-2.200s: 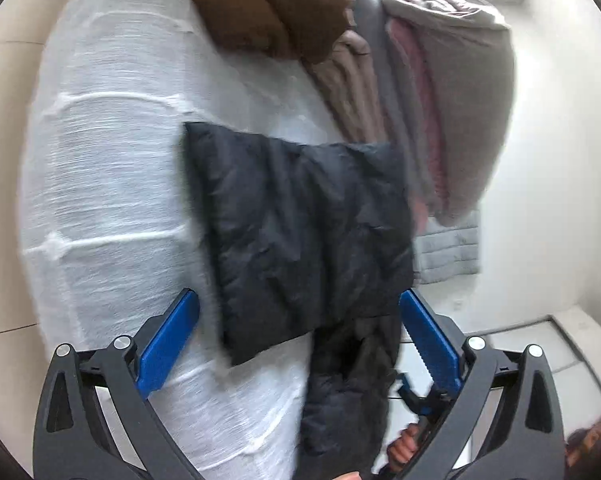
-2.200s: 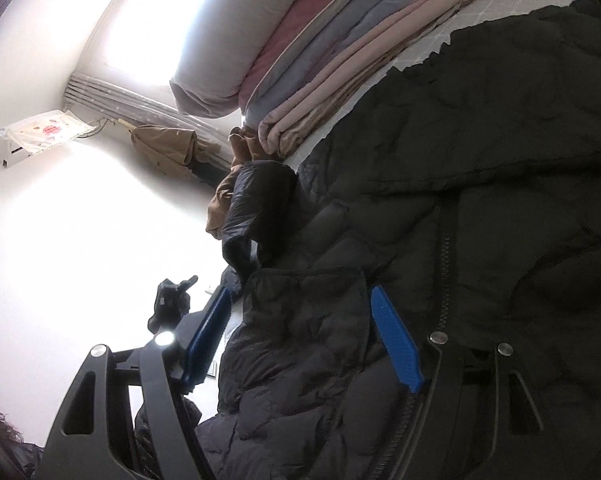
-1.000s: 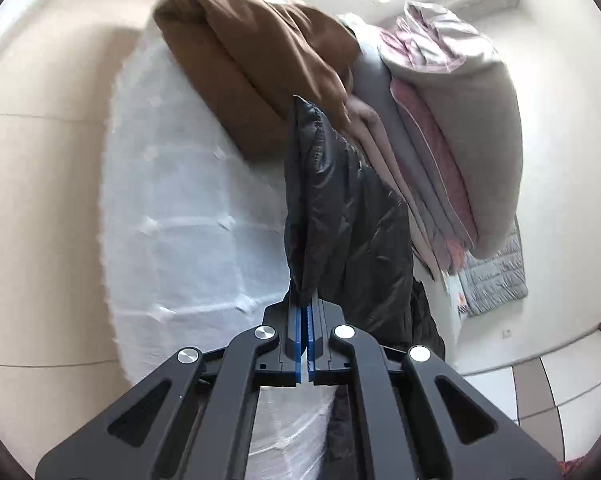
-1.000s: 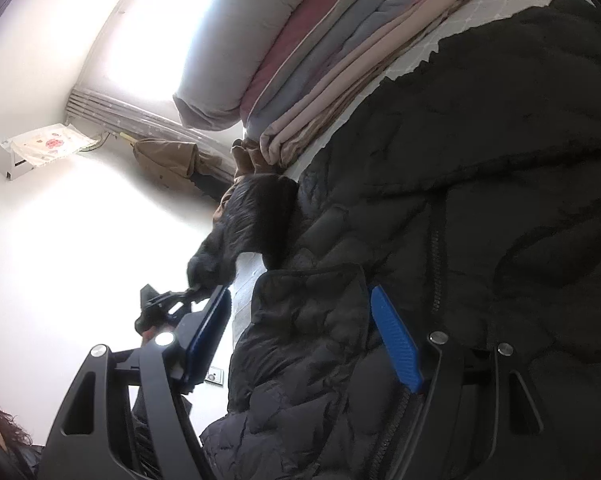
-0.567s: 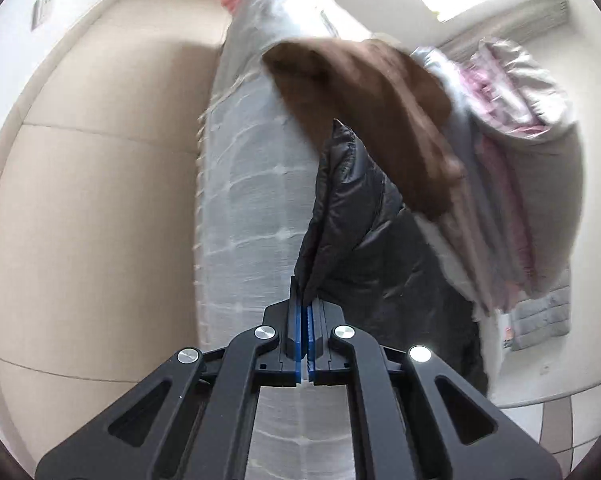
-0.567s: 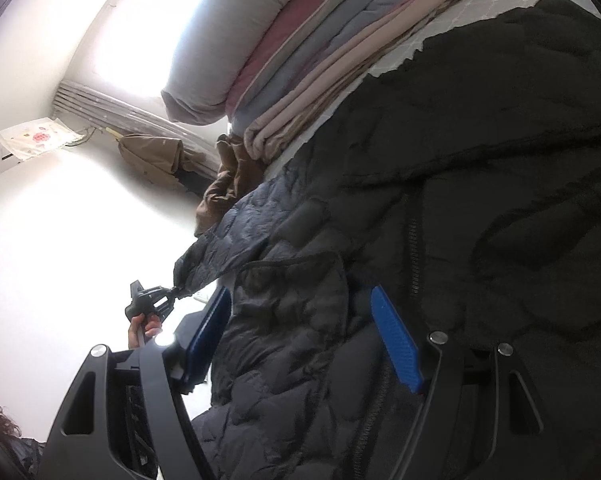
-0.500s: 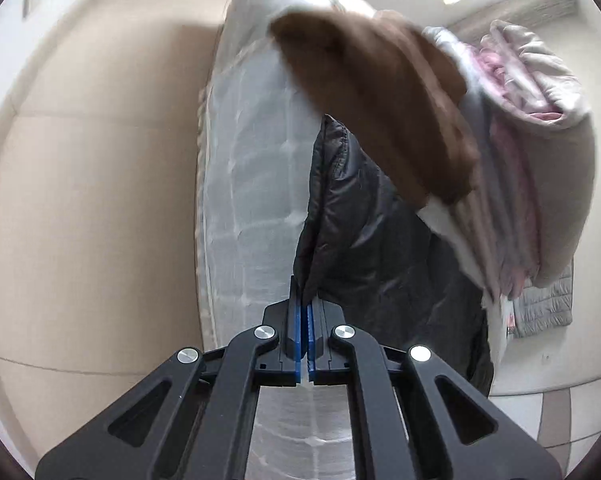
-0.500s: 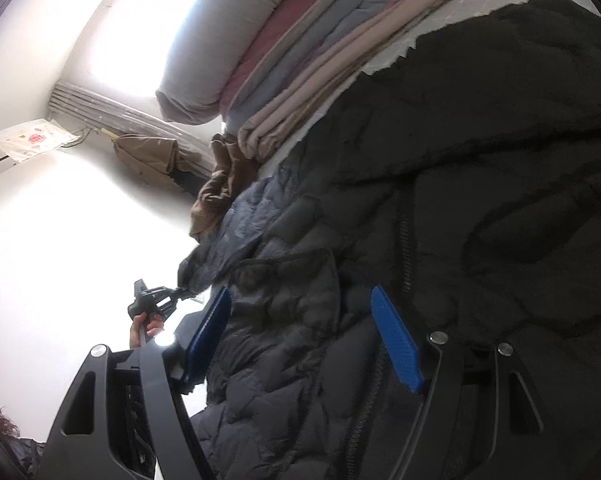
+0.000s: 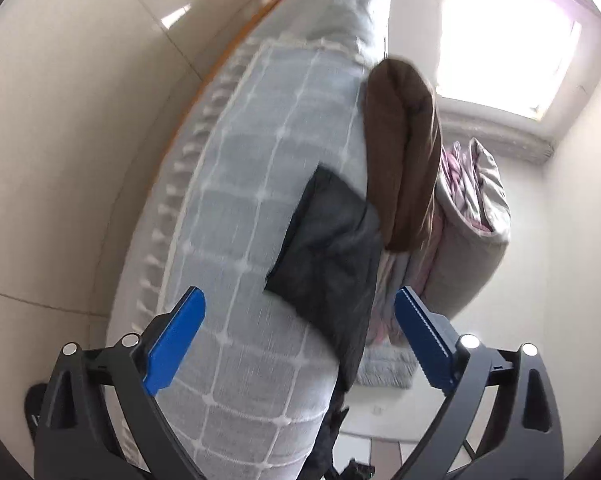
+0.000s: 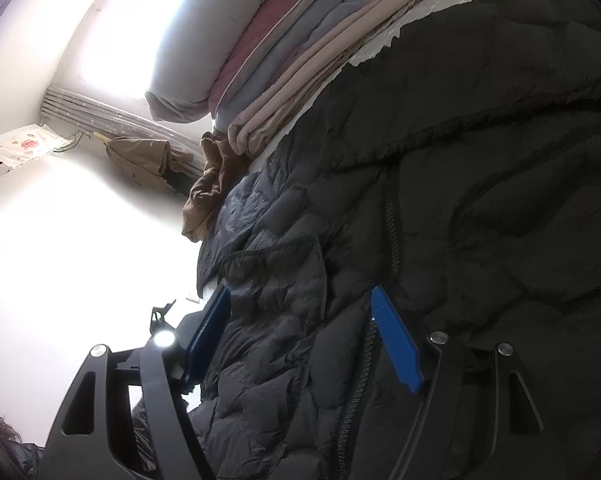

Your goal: Fold large clothes

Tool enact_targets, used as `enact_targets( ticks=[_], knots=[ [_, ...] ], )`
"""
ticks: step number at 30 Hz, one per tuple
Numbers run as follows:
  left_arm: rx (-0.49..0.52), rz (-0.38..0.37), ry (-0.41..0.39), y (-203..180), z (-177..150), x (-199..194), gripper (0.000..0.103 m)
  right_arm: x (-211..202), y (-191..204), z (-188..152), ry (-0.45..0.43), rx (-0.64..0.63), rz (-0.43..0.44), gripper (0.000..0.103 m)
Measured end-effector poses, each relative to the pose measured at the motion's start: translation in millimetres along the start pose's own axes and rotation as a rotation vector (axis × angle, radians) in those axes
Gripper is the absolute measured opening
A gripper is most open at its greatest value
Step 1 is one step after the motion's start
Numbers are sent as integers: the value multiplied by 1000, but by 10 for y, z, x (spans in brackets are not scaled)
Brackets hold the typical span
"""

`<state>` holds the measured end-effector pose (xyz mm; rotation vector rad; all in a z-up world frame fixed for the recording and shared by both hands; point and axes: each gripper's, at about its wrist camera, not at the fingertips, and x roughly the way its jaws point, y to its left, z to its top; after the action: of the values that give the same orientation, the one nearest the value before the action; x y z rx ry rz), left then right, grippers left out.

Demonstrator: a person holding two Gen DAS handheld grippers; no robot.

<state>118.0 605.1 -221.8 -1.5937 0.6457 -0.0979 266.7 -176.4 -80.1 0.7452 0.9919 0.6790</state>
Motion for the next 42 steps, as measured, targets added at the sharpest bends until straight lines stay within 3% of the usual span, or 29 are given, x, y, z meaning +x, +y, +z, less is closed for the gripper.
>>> enact_targets(
  ticks=[6,11,13,14,16,17,18,19,21,29,35,42],
  knots=[
    [-59,-172,27,244,-196,465,92,42,156,19,13,-36,-14,71],
    [-26,-229,-15,107,-228,666,92,24,181,8,12,-51,-22,71],
    [7,-218,-49,22,-212,675,88,38,155,-22,11,-49,-23,71],
    [19,-213,-59,-17,-199,681,83,44,129,-43,10,-42,-19,71],
    [29,-162,-70,-75,-174,706,55,37,74,-78,-4,-38,-12,71],
    [36,-126,-64,-108,-164,737,47,33,53,-90,-9,-38,-5,71],
    [43,-107,-59,-120,-156,761,28,30,35,-105,-14,-41,-3,71],
    [59,-85,-58,-161,-163,772,17,17,7,-123,-28,-43,2,71],
    [99,-70,-91,-234,-193,708,7,-23,-43,-138,-53,-40,24,71],
    [316,67,-205,-853,-433,463,2,-200,-165,-116,-118,-9,58,71],
    [490,52,-213,-1659,-767,420,2,-335,-248,-121,-161,2,66,71],
    [715,0,-127,-2753,-1493,791,2,-517,-385,-146,-211,23,102,71]
  ],
)
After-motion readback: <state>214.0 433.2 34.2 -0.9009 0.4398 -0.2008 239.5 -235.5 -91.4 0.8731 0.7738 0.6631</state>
